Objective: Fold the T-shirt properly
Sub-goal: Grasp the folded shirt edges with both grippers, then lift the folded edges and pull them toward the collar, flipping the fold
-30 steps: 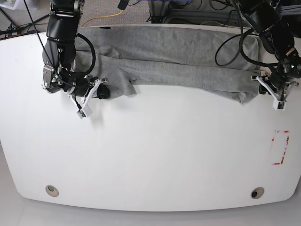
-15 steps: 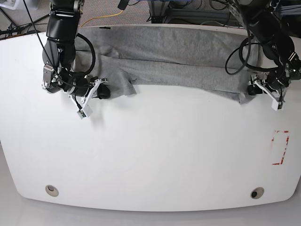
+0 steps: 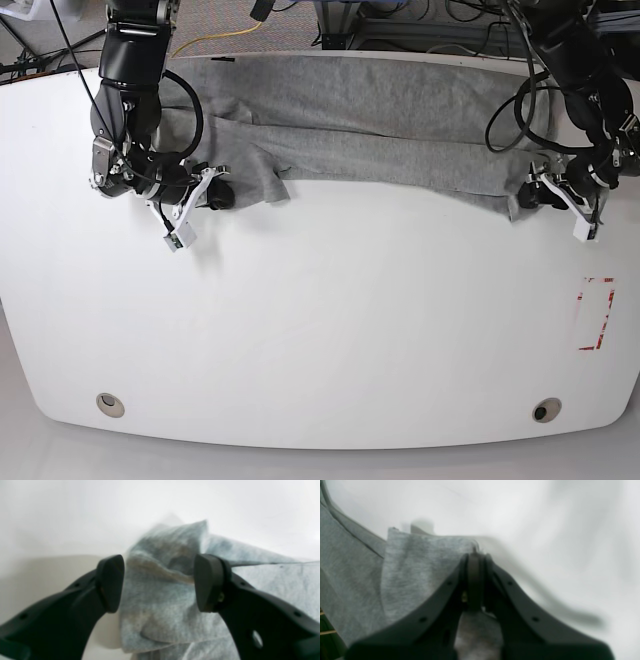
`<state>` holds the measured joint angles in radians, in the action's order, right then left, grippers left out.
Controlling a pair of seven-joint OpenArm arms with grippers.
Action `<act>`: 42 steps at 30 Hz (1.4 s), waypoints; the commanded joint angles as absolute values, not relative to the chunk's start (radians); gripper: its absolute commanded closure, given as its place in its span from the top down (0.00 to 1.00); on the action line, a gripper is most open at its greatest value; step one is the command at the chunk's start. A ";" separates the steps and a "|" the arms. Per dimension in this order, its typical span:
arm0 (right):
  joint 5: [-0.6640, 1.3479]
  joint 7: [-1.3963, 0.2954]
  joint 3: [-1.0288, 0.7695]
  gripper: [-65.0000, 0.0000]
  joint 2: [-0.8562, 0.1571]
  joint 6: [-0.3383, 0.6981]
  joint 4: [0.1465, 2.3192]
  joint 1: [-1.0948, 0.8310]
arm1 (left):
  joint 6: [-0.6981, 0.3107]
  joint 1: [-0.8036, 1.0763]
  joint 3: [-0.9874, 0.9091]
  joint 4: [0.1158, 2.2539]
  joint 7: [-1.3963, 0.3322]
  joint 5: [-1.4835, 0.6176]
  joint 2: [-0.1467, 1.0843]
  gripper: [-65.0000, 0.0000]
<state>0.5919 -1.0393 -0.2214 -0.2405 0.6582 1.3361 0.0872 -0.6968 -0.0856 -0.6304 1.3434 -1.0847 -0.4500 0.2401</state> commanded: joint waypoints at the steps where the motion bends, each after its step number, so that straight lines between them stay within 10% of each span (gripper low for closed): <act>1: 0.611 -1.021 -0.225 0.00 -0.249 0.667 1.356 0.108 | -0.698 -0.105 -0.628 1.351 -1.069 -0.472 0.255 0.51; 13: 0.613 -1.021 -0.228 0.00 -0.249 0.667 1.356 0.108 | -0.698 -0.107 -0.627 1.179 -1.070 -0.472 0.300 0.52; 22: 0.611 -1.021 -0.228 0.00 -0.248 0.665 1.356 0.108 | -0.698 -0.107 -0.633 1.182 -1.064 -0.473 0.295 0.00; 42: 0.616 -1.067 -0.295 0.00 -0.257 0.662 1.529 0.087 | -0.698 -0.056 -0.636 1.488 -1.070 -0.475 0.272 0.00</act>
<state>0.6025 -1.0607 -0.2817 -0.2440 0.6548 1.5063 0.0731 -0.6971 -0.0467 -0.6327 1.4429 -1.0855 -0.4610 0.2527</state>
